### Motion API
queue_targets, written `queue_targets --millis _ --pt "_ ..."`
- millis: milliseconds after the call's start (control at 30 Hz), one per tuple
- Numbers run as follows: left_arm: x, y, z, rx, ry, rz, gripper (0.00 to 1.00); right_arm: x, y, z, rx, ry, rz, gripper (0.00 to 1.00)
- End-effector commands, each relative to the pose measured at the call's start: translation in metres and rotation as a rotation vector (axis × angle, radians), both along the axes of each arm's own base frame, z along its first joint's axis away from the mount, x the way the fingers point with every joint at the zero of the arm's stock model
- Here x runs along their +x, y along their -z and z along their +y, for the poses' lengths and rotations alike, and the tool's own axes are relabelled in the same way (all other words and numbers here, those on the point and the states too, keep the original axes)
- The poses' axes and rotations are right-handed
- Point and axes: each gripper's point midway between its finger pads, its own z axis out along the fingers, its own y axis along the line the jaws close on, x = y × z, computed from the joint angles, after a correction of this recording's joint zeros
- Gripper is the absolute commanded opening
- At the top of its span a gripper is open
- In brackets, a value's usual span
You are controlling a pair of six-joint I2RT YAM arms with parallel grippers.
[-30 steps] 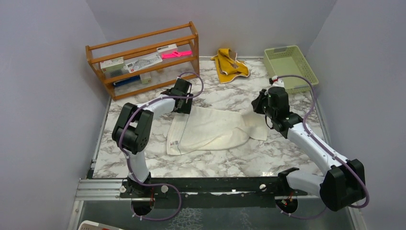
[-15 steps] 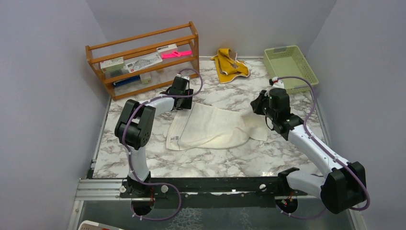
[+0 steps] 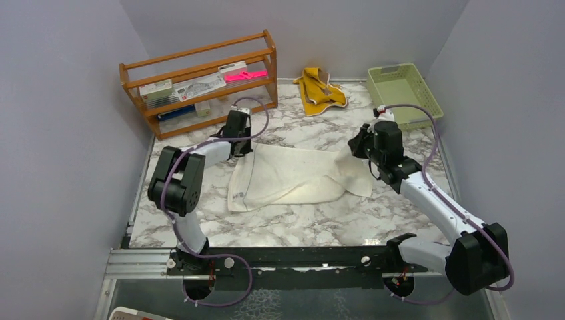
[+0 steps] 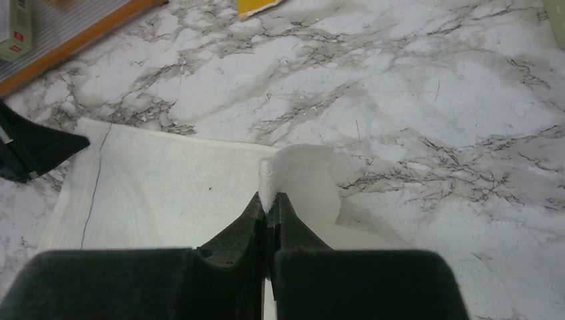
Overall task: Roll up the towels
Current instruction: Flatten out the towel at the center of the board.
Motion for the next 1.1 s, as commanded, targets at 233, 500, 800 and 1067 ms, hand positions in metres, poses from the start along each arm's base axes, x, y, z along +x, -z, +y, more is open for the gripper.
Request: queue_targets --millis 233,500,800,1067 --pt "-0.047 -0.291 0.118 -0.095 -0.444 -0.599 0.00 0.025 -0.165 -0.025 -0.067 0.092 -0.384 0.01" --pt "-0.143 -0.365 0.142 -0.075 -0.407 -0.787 0.00 -0.047 -0.230 -0.023 0.006 -0.044 -0.514 0.01" --pt "-0.231 -0.381 0.147 -0.109 -0.341 -0.798 0.00 -0.137 -0.263 0.000 0.112 -0.320 -0.597 0.01" --pt "-0.183 -0.286 0.133 -0.069 -0.346 -0.529 0.00 -0.093 -0.191 -0.019 0.102 -0.100 -0.389 0.01"
